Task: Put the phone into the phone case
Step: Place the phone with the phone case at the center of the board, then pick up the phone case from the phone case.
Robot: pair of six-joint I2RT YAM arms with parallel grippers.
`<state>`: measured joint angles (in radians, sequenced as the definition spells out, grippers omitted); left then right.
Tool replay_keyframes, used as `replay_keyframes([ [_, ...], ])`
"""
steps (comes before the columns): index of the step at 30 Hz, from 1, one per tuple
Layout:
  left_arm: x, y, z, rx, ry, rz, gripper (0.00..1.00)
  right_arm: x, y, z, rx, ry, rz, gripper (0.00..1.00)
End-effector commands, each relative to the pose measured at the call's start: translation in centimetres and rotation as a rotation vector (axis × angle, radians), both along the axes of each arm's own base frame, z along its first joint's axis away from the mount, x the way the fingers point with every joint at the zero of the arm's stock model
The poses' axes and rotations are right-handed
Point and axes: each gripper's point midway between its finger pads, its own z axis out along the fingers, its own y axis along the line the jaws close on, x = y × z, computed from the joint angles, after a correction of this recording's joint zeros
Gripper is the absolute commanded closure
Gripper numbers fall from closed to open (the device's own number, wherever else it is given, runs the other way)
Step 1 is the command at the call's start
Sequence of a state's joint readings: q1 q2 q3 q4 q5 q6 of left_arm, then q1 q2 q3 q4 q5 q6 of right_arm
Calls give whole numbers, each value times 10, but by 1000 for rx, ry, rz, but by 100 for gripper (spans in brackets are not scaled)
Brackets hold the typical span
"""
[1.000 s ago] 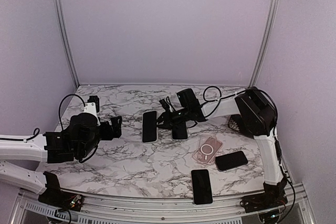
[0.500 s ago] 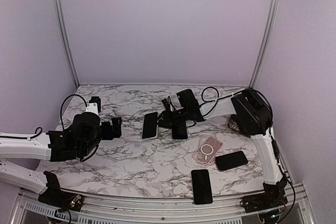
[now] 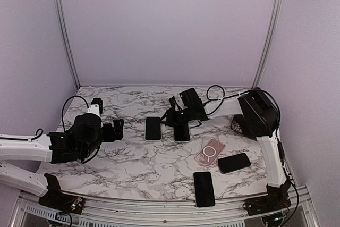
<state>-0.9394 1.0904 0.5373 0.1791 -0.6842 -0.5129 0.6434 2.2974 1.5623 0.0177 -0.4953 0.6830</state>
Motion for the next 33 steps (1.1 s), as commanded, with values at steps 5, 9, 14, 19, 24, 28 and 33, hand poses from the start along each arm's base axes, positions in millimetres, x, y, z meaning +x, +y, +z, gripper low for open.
replay_keyframes([
  [5, 3, -2, 16, -21, -13, -3, 1, 6, -37, 101, -497, -376, -64, 51],
  [9, 3, -3, 18, 10, -5, -9, 1, -9, -126, 124, -952, -431, -198, 42],
  [14, 2, -10, 12, 33, 19, -49, 1, -71, -186, 122, -1075, -283, -220, 1],
  [19, 7, -29, 10, 35, 24, -97, 1, -129, -208, 103, -977, -167, -223, 1],
  [24, 15, -60, 8, 49, 32, -190, 1, -152, -220, 77, -829, -84, -277, 35],
  [28, 20, -73, 2, 93, 46, -227, 1, -146, -217, 62, -724, -40, -309, 49],
  [33, 20, -77, -12, 101, 74, -238, 1, -147, -226, 35, -768, 18, -329, 53],
])
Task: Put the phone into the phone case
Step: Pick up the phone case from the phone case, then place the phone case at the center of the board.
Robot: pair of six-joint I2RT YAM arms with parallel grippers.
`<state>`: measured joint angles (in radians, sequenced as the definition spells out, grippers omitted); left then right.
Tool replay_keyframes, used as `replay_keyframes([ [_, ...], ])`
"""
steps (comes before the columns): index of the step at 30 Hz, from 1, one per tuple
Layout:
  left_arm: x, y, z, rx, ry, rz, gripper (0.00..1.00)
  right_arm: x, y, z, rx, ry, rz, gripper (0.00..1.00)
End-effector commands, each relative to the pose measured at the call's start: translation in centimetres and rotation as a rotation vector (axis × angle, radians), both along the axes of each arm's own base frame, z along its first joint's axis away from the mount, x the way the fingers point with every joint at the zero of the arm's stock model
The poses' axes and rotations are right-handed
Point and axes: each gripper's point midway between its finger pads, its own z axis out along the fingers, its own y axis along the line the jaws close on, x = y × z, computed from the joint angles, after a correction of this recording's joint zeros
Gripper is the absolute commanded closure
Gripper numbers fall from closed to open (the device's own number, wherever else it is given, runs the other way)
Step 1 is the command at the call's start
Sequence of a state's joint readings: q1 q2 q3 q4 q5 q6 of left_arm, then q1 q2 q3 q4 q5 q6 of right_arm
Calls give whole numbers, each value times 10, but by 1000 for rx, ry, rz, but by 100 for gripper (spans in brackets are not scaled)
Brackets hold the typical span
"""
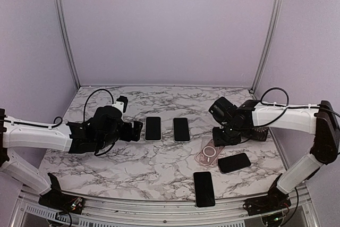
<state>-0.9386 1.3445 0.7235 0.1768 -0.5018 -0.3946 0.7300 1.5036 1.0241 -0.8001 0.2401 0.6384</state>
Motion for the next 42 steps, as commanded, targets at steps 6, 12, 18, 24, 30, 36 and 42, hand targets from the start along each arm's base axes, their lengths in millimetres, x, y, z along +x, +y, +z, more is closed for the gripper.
replay_keyframes([
  [6, 3, -11, -1, -5, -3, -35, 1, 15, 13, -34, 77, 33, -38, 59],
  [12, 3, -12, -4, 2, 2, -38, 1, 10, 4, -58, 46, 80, -55, 68],
  [18, 5, -14, -6, 10, 3, -43, 1, 11, 4, -54, 51, 82, -58, 100],
  [24, 4, -11, -3, 7, -7, -36, 1, 20, 2, -23, 23, 36, -49, 100],
  [30, 2, -1, -2, 11, -20, -10, 1, 27, 34, 41, -42, -98, -31, 100],
  [36, -11, 20, -22, -7, 24, 26, 1, -26, 134, 36, -39, -123, 73, 100],
  [42, -14, 32, -23, -33, 27, 59, 1, -54, 201, -12, -5, -47, 167, 100],
])
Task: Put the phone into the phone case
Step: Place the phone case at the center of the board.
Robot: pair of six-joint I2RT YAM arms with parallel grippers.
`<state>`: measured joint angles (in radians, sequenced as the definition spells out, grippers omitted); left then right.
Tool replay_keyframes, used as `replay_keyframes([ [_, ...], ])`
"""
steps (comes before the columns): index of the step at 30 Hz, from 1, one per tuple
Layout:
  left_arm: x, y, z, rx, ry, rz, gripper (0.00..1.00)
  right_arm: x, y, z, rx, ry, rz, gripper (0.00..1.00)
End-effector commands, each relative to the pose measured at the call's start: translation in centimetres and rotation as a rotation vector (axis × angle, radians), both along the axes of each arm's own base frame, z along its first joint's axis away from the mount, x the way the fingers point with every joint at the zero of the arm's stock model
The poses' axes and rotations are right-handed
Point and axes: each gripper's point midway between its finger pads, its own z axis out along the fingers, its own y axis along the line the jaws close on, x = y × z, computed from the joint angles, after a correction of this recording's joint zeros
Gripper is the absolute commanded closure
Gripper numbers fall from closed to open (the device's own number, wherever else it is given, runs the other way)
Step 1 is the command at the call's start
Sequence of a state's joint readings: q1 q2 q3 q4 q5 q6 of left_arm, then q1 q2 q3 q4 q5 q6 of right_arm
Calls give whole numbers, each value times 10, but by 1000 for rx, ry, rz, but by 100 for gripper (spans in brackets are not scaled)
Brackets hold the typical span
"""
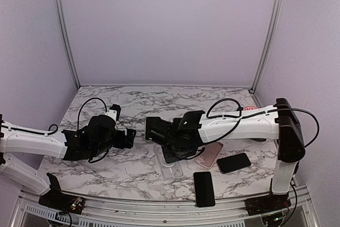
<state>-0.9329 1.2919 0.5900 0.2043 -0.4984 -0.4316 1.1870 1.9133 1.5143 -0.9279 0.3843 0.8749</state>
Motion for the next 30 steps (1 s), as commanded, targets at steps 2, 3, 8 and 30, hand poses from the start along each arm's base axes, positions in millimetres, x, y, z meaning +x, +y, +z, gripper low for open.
replay_keyframes([
  [2, 2, 8, 10, -43, -19, 39, 1, -9, 29, -36, 9, 59, -28, 100],
  [3, 2, 8, 10, -43, -19, 39, 1, -10, 30, -41, 3, 69, -33, 100],
  [8, 3, 9, 8, -38, -17, 42, 1, -16, 27, -58, -46, 82, -48, 100],
  [30, 0, -17, 13, -80, 25, -78, 1, -117, -71, -19, 99, 366, -175, 1],
])
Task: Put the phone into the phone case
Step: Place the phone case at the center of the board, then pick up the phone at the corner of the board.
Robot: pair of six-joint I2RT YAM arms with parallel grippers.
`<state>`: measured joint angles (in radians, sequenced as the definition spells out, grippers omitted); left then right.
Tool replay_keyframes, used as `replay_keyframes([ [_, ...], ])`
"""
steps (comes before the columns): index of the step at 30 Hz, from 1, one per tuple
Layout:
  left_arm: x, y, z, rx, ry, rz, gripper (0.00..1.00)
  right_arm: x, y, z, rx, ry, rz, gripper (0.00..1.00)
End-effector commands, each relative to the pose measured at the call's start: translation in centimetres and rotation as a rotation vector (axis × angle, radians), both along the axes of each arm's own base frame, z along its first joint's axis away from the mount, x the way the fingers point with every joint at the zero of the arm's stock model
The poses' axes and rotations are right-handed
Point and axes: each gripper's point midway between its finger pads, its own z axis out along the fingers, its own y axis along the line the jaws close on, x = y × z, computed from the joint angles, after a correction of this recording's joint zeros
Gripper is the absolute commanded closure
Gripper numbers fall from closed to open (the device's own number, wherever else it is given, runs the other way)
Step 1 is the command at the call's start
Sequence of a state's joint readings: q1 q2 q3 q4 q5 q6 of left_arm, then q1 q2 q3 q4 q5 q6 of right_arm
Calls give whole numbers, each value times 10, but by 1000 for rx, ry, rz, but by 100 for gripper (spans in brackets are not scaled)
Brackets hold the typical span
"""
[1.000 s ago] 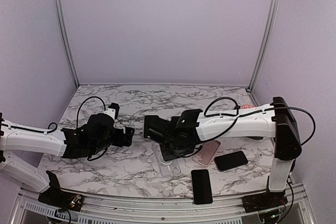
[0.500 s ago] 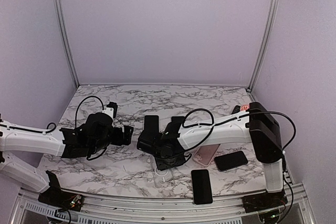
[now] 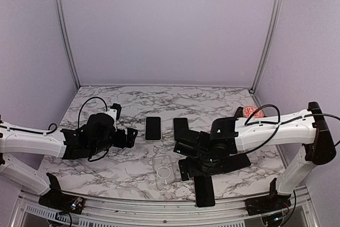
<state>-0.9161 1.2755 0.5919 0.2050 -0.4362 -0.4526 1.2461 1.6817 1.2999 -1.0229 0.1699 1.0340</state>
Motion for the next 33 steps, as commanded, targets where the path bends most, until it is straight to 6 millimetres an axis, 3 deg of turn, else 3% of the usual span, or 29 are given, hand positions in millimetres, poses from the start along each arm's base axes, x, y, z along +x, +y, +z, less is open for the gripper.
replay_keyframes([
  [1, 1, -14, 10, -25, 5, -58, 1, -45, -26, -31, 52, 149, -134, 1],
  [8, 0, -18, 10, -59, 26, -54, 1, -58, -36, -61, -42, 166, -98, 1],
  [13, 2, -22, 8, -52, 33, -64, 1, -66, -42, -85, -2, 190, -88, 7],
  [20, 3, -28, 6, -53, 42, -78, 1, -60, -50, -91, -62, 173, -75, 10],
  [25, 4, -28, 5, -44, 42, -76, 1, -54, -49, -92, -31, 179, -69, 21],
  [33, 5, -27, 0, -26, 44, -75, 1, -44, -51, -98, -67, 180, -33, 20],
])
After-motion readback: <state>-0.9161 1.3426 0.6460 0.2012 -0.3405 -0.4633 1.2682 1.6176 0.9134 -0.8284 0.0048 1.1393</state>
